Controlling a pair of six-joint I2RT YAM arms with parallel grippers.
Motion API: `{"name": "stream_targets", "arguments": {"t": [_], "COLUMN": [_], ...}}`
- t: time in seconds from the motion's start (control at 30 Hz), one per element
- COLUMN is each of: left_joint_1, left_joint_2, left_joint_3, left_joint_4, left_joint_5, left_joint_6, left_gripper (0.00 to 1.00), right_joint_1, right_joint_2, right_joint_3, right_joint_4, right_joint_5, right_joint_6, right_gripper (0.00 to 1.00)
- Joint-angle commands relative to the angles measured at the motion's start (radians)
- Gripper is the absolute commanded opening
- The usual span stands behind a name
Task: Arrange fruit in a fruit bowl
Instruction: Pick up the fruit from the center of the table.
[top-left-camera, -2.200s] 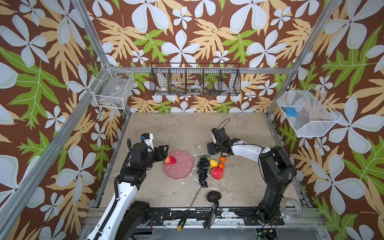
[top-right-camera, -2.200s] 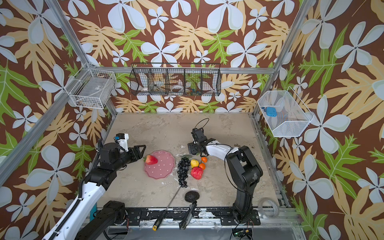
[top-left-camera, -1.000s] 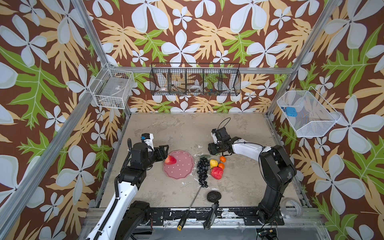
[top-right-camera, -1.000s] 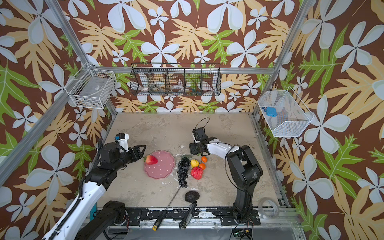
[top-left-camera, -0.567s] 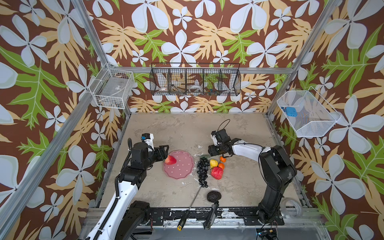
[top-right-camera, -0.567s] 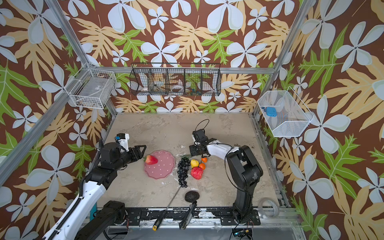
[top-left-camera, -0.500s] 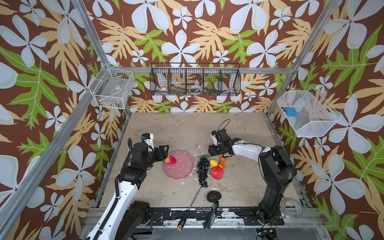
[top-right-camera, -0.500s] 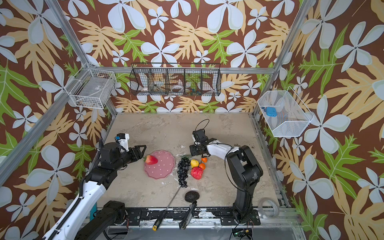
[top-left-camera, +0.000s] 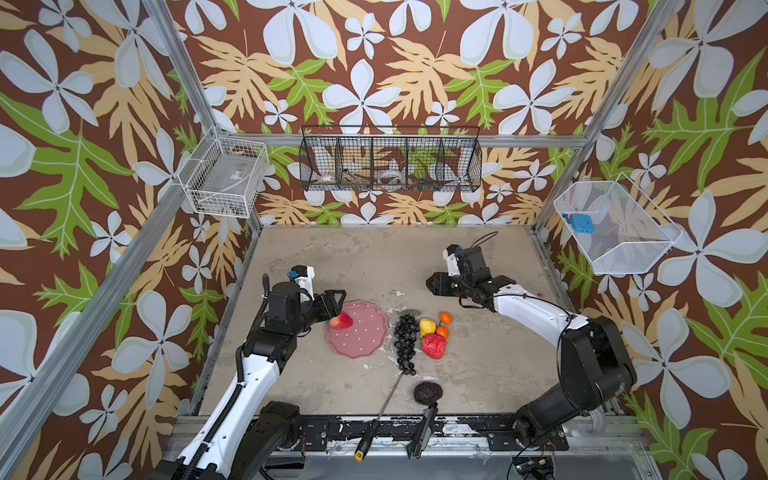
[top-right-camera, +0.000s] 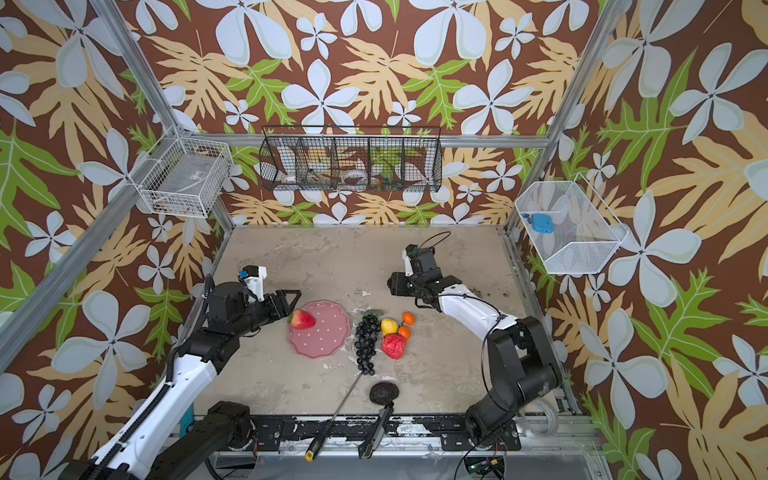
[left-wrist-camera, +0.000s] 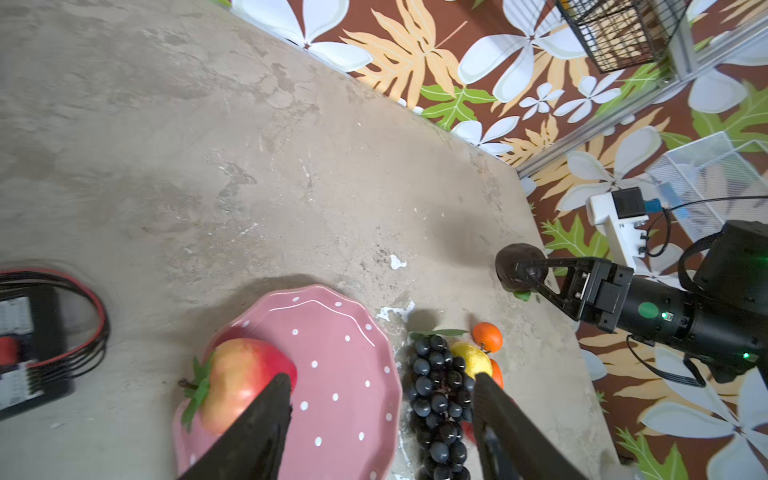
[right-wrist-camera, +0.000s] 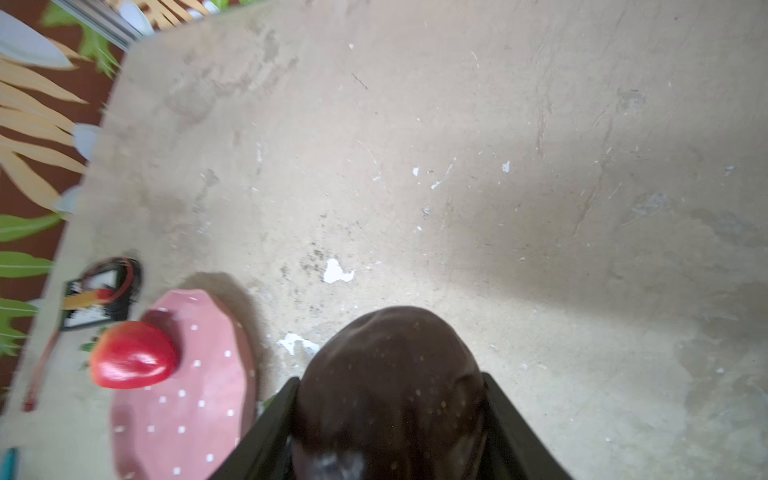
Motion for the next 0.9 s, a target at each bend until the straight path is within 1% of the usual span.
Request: {"name": "stream_targets", "arguments": {"t": [0.0,0.1,0.2,0.27,0.4,0.53,0.6,0.87], "left_joint_1": [-0.066,-0.161,-0.24,-0.287,-0.384,-0.452,-0.475,-0.533], "left_joint_2": [0.01,0.057,0.122,0.155,0.215,0.263,0.281,0.343], "left_joint_3": [-0.045,-0.082,-0.091,-0.097,-0.091,-0.083,-0.078,-0.052], "left_joint_4": [0.239,0.423,0.533,0.601,0.718,0.792,0.819,0.901], "left_joint_5": [0.063,0.054,0.029,0.012,-0.016,-0.035,-0.05,-0.099], "left_joint_6": [-0.143,-0.196,-0.196,-0.198,-0.185,-0.179,-0.183,-0.192], "left_gripper": [0.7,0.69,0.67,0.66,0.63,0.57,0.51,0.39], "right_joint_1": [-0.001,0.001,0.002,0.009,0.052,0.095,0.114,0.174], "right_joint_2": [-0.062,-0.12,-0.177,-0.218,-0.294,-0.341,-0.354,-0.356], "right_joint_3": [-0.037,-0.102,-0.165,-0.201,-0.25,-0.273,-0.284,-0.312], "right_joint_4": [0.151,0.281,0.389,0.441,0.503,0.528,0.54,0.598], "right_joint_5": [-0.117,-0.167,-0.191,-0.182,-0.116,-0.049,-0.024,0.018], "right_joint_6": [0.217,0.377,0.518,0.588,0.701,0.768,0.788,0.86], "right_gripper": [0.58,0.57,0.57,0.56,0.56,0.56,0.56,0.56]}}
